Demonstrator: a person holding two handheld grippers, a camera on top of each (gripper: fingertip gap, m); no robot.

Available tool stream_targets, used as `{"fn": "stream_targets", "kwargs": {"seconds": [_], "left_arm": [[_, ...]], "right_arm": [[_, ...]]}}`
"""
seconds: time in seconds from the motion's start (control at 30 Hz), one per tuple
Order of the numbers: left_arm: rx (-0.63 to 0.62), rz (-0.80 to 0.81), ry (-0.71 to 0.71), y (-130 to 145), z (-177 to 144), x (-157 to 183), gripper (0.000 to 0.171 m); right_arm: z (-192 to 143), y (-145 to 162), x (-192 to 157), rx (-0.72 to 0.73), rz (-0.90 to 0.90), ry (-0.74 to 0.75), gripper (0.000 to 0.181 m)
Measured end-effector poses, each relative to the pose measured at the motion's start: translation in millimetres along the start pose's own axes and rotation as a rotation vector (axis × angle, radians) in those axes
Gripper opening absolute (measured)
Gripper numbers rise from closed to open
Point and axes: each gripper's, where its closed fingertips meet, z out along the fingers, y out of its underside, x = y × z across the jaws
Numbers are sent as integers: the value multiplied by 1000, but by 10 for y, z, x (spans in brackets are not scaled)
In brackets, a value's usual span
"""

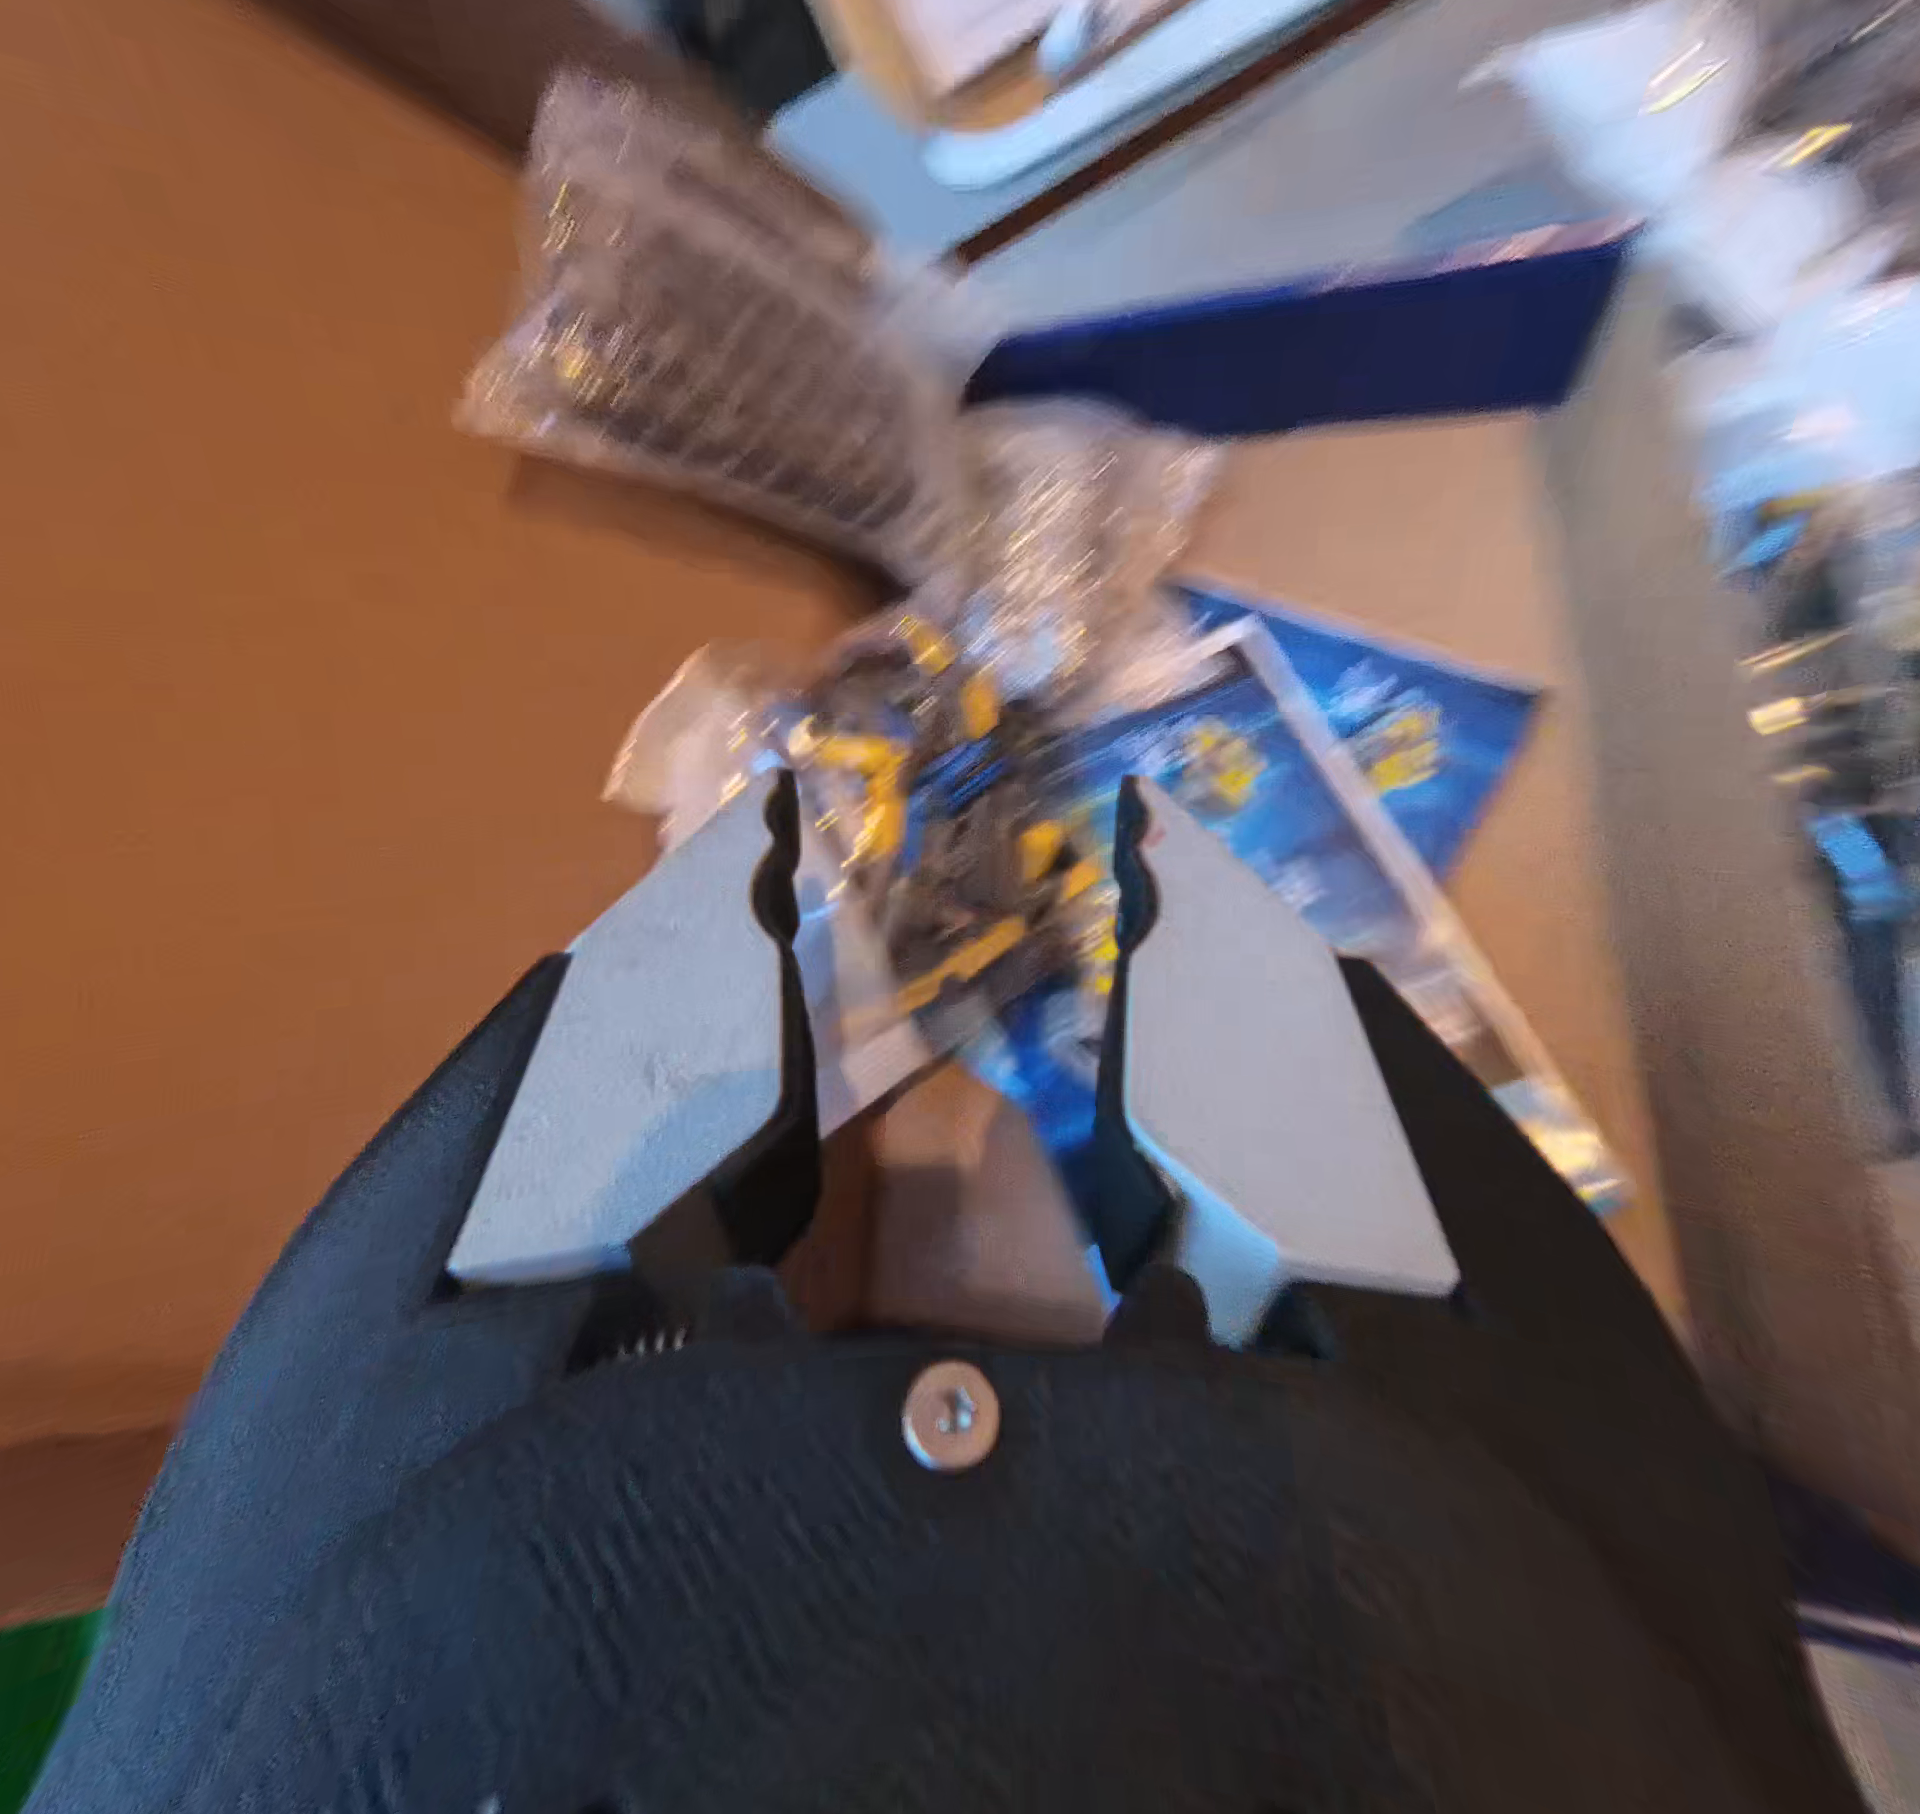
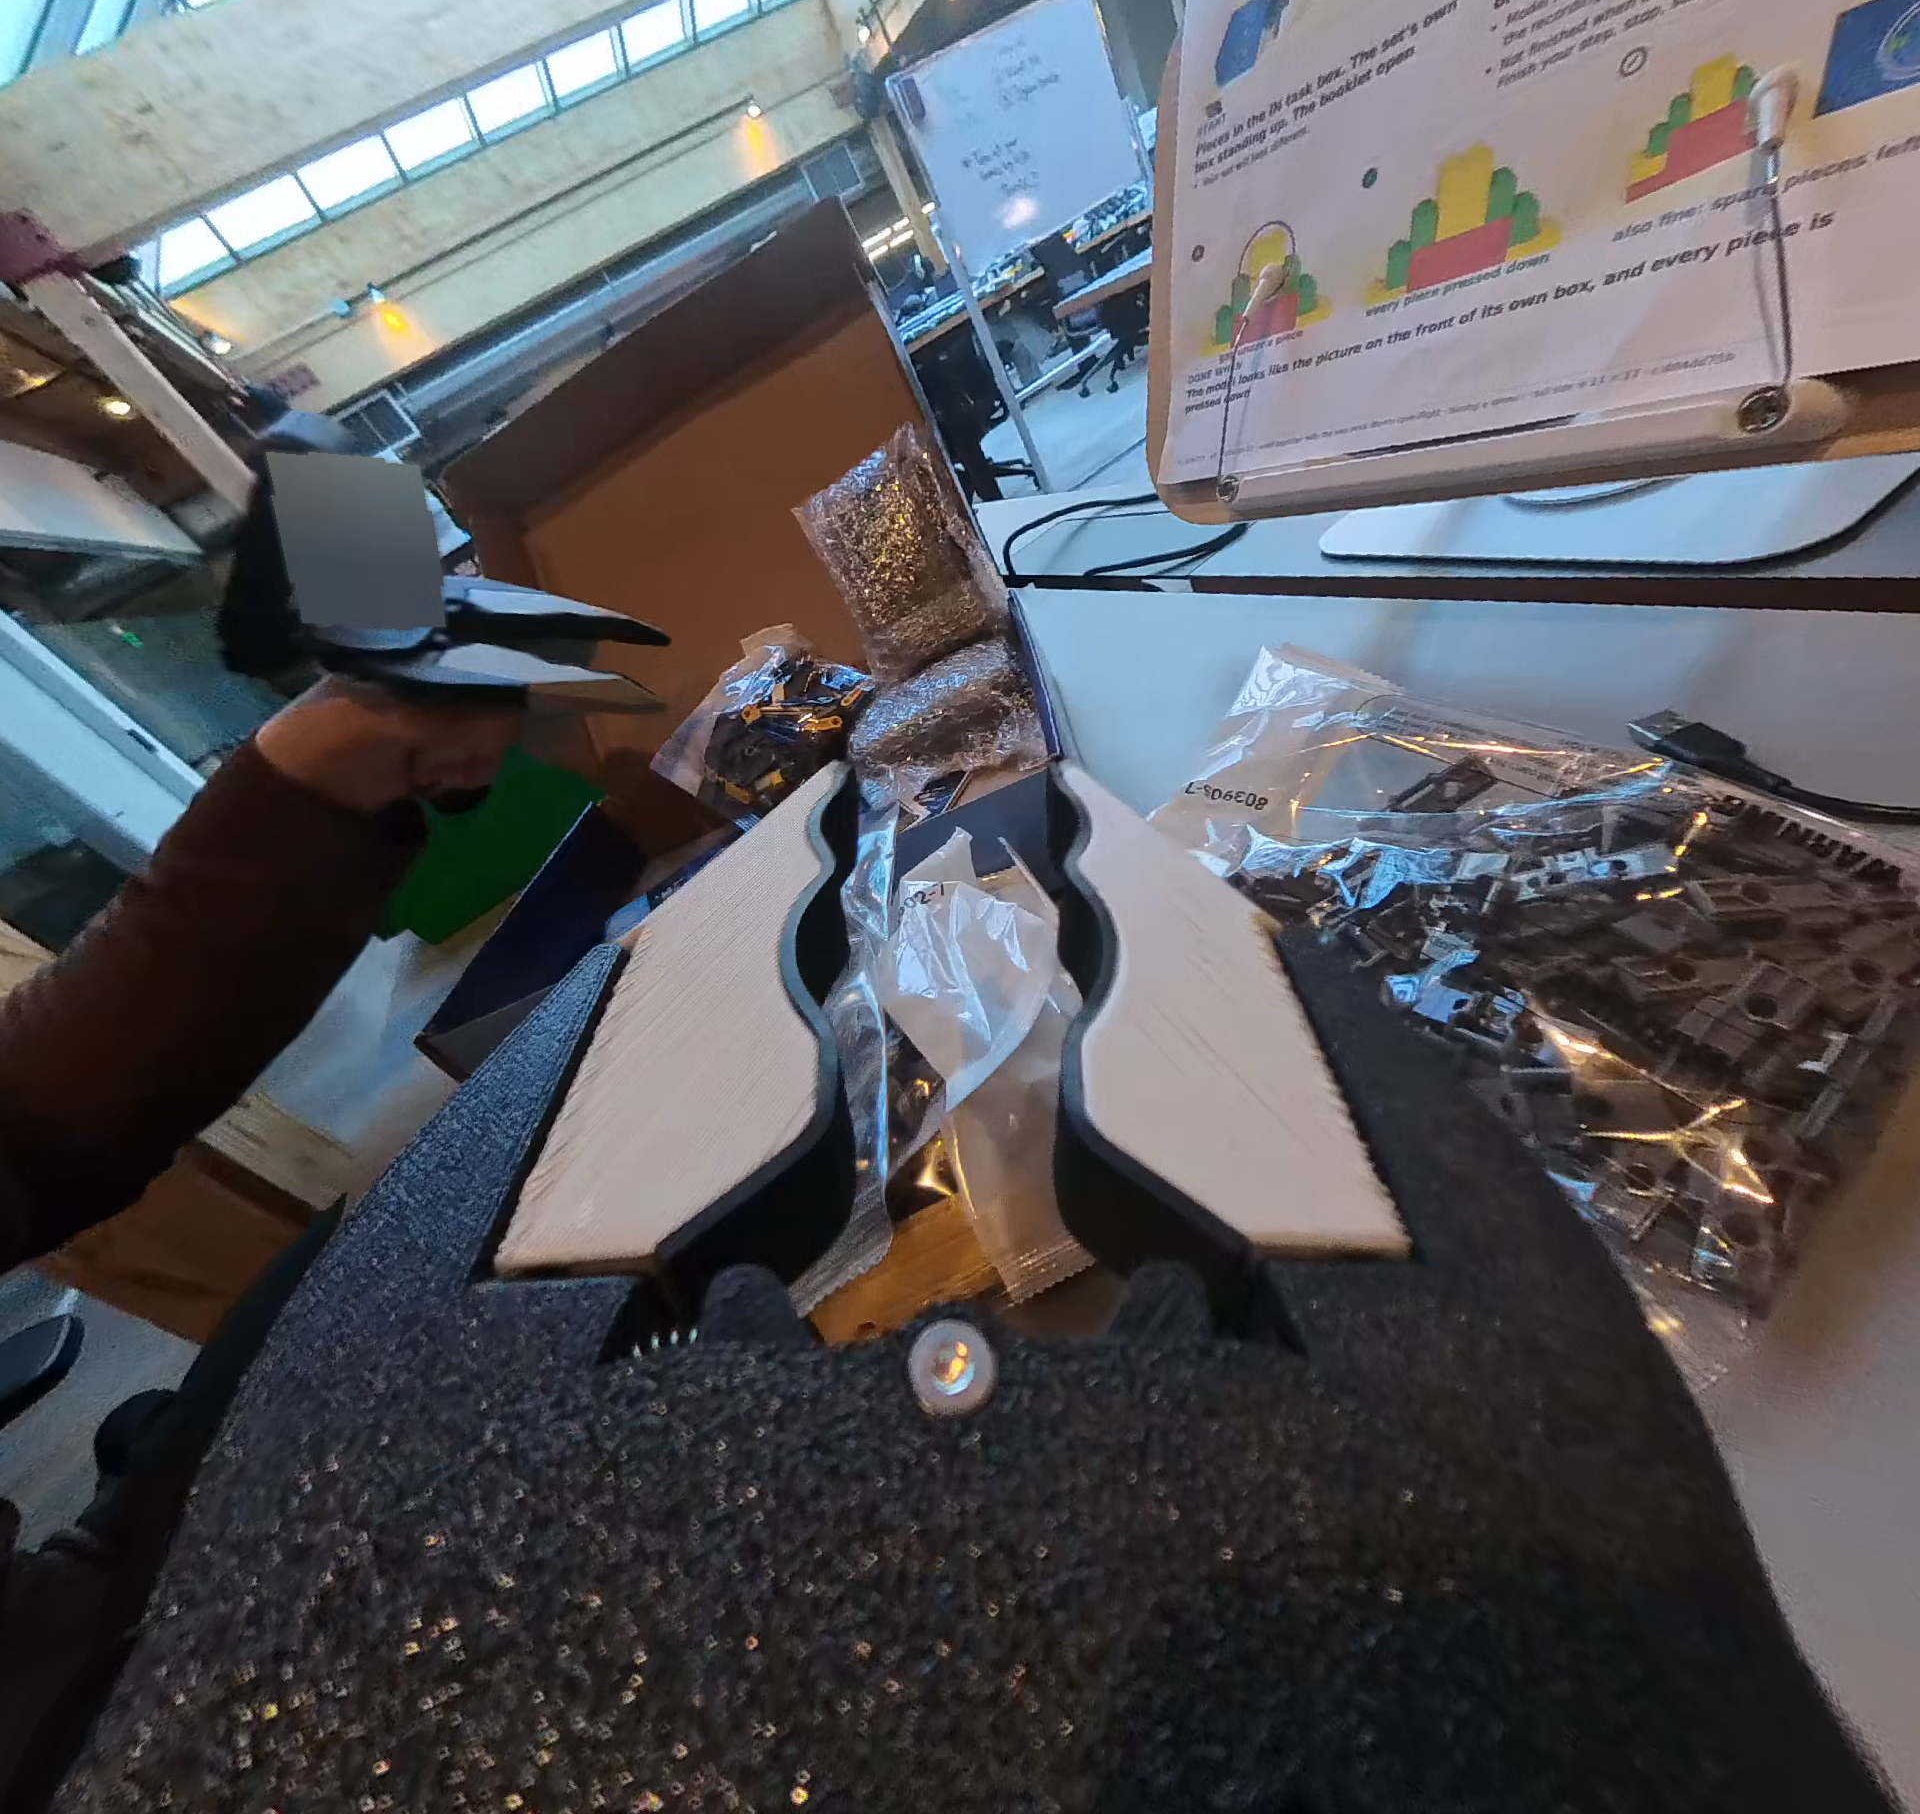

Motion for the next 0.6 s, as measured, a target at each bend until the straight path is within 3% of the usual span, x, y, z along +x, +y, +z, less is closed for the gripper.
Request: {"fn": "stream_targets", "kwargs": {"seconds": [0.1, 0.23, 0.37, 0.5, 0.57, 0.6], "left_arm": [[-184, 44, -80, 379, 109, -295, 68], [-343, 107, -153, 724, 191, -428, 81], [-412, 146, -76, 861, 277, -205, 90], [-443, 363, -225, 851, 370, -398, 58], [-438, 478, -288, 813, 394, -482, 24], [-411, 509, -299, 776, 408, -480, 15]], "right_arm": [[27, 39, 8, -18, -7, 5, 38], [43, 58, 8, -27, -33, 17, 39], [69, 92, -8, -39, -36, 9, 38], [74, 98, -22, -40, -35, 3, 38], [66, 84, -31, -34, -29, -4, 38], [60, 72, -35, -29, -25, -8, 38]]}}
